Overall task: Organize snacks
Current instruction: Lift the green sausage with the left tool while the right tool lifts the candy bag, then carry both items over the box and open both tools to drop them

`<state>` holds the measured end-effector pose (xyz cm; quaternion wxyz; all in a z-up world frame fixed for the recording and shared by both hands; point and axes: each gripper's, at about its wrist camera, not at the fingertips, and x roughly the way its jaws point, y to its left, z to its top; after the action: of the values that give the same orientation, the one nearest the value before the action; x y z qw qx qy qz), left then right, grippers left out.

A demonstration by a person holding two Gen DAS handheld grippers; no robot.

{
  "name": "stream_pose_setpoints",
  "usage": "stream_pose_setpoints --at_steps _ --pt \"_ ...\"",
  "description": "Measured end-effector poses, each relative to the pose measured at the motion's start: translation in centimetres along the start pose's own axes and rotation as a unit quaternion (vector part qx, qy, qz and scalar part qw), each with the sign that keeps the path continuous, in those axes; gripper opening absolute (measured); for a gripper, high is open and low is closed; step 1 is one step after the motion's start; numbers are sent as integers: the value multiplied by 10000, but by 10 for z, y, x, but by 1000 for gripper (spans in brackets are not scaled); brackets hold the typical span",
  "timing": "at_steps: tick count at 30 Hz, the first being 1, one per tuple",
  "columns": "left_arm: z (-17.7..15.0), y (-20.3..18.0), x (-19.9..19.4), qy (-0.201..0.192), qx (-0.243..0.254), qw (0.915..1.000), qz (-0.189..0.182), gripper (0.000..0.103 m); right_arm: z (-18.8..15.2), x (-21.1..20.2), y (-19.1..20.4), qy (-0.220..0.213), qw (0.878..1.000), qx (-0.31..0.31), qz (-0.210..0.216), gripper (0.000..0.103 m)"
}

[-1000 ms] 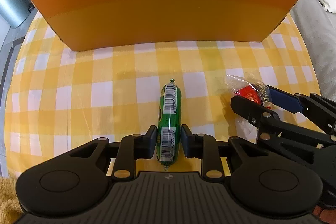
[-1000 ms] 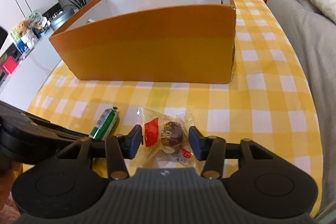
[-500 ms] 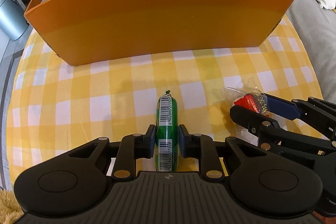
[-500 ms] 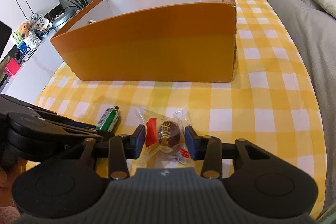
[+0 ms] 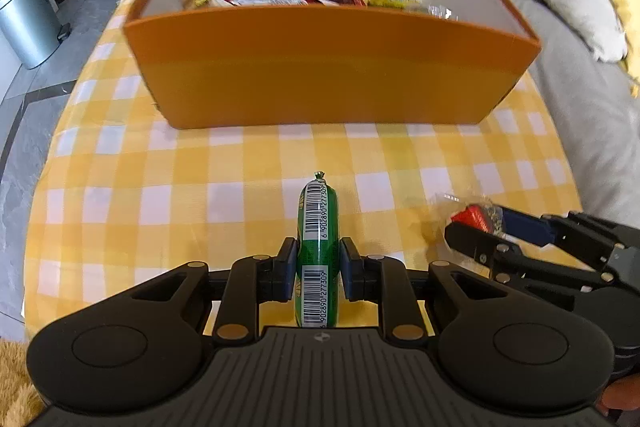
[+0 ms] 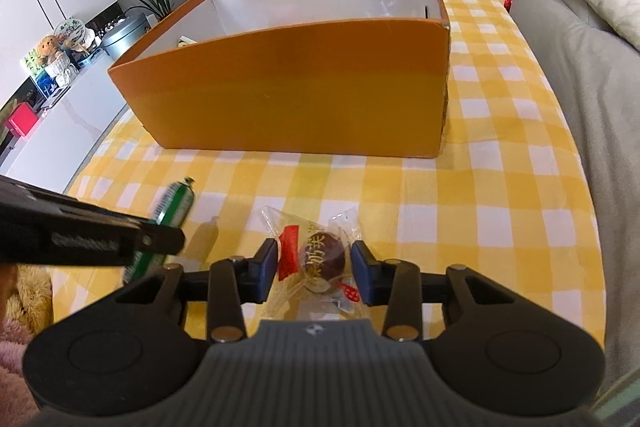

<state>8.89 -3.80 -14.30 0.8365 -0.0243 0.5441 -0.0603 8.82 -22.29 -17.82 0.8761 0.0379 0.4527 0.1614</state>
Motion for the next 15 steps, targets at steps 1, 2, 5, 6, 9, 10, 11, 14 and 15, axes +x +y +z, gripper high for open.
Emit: stream_pose_setpoints --at_steps 1,2,5,6,9,10,11,14,15 --pt "-1 2 -4 -41 -32 10000 -31 24 0 -3 2 -1 10000 -41 -20 38" --pt "-2 4 -8 -88 -62 9999 -66 24 -1 -5 4 -11 10000 -83 -43 38" --pt "-4 9 -20 -216 -121 9995 -184 24 -1 -15 12 -58 9997 -208 -103 38" --pt "-4 10 -24 -237 -147 9993 -233 24 -1 -18 13 -75 9996 -230 -122 38" --pt "-5 14 -33 -311 -259 9984 -397 24 0 -29 18 -95 9995 -250 -168 38" --pt "-5 15 -36 -352 -275 9981 -431 24 -1 -32 20 -104 9994 -266 -182 38" --pt "-6 16 -40 -398 -287 9977 -468 24 -1 -35 22 -113 9993 -289 -199 38" --pt "-6 20 -50 -534 -320 9965 -553 24 1 -45 25 -134 9992 -285 -242 38" --pt "-6 20 -53 -585 -303 9963 -555 24 2 -49 25 -151 9993 -241 -231 38"
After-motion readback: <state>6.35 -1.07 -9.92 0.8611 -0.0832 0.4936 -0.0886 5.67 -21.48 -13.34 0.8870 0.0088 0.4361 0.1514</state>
